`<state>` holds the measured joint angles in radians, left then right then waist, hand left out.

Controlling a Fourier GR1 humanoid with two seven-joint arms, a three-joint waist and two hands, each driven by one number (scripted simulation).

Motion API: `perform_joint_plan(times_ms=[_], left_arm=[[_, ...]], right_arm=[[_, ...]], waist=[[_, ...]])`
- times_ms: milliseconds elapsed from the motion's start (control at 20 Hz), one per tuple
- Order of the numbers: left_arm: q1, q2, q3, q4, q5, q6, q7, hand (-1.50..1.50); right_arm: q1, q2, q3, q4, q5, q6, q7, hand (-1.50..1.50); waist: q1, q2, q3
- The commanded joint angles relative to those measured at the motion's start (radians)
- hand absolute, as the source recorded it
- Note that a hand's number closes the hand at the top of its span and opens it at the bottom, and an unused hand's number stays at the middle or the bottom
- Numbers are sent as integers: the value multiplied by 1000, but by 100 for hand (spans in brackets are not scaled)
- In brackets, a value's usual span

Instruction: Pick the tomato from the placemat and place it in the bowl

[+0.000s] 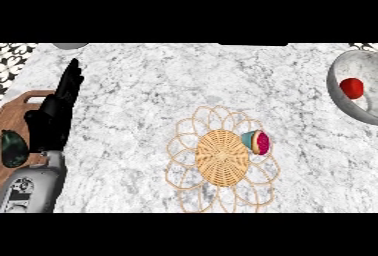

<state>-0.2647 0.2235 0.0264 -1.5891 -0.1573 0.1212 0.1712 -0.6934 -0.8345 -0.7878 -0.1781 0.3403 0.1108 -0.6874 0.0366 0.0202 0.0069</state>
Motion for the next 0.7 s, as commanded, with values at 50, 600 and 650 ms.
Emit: perform_joint_plan(times_ms=[50, 600, 650], left_arm=[[48, 3, 17, -16, 3, 2, -15, 0], [58, 10, 18, -73, 22, -36, 44, 0], [35, 22, 49, -7, 18, -25, -11, 0]], right_arm=[[105, -43, -37, 15, -55, 173, -97, -150], [203, -76, -14, -6, -71, 323, -183, -150], [269, -28, -11, -13, -69, 314, -277, -150]], waist=[[-12, -8, -2], [-9, -11, -1], [-20, -9, -1]])
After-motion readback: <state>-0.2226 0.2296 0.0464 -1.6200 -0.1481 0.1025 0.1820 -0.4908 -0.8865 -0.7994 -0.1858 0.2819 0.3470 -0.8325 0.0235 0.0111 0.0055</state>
